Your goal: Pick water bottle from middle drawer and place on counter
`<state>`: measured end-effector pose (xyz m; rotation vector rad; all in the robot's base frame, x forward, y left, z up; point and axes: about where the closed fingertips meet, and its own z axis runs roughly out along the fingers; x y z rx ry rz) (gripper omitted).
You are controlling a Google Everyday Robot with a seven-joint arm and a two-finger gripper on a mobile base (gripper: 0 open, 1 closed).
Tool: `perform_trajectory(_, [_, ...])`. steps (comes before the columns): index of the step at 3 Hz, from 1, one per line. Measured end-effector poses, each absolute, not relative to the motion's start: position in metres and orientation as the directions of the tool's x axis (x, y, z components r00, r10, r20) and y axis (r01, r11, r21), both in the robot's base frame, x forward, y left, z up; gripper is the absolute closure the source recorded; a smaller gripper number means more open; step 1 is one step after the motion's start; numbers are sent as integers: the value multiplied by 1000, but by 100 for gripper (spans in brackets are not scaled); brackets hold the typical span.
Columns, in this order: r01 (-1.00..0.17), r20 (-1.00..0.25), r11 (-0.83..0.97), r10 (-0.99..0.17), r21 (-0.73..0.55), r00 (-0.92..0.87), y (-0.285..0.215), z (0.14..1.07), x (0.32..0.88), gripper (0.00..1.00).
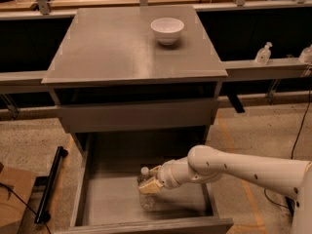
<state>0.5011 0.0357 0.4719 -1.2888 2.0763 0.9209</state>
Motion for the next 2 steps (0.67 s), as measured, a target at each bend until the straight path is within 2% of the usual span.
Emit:
perform_trajectory(1, [-901,-771,308,-475,306,-424,30,497,509,88])
perform_trajectory(2, [-914,-825,295,-413,279,-385,0,561,541,100])
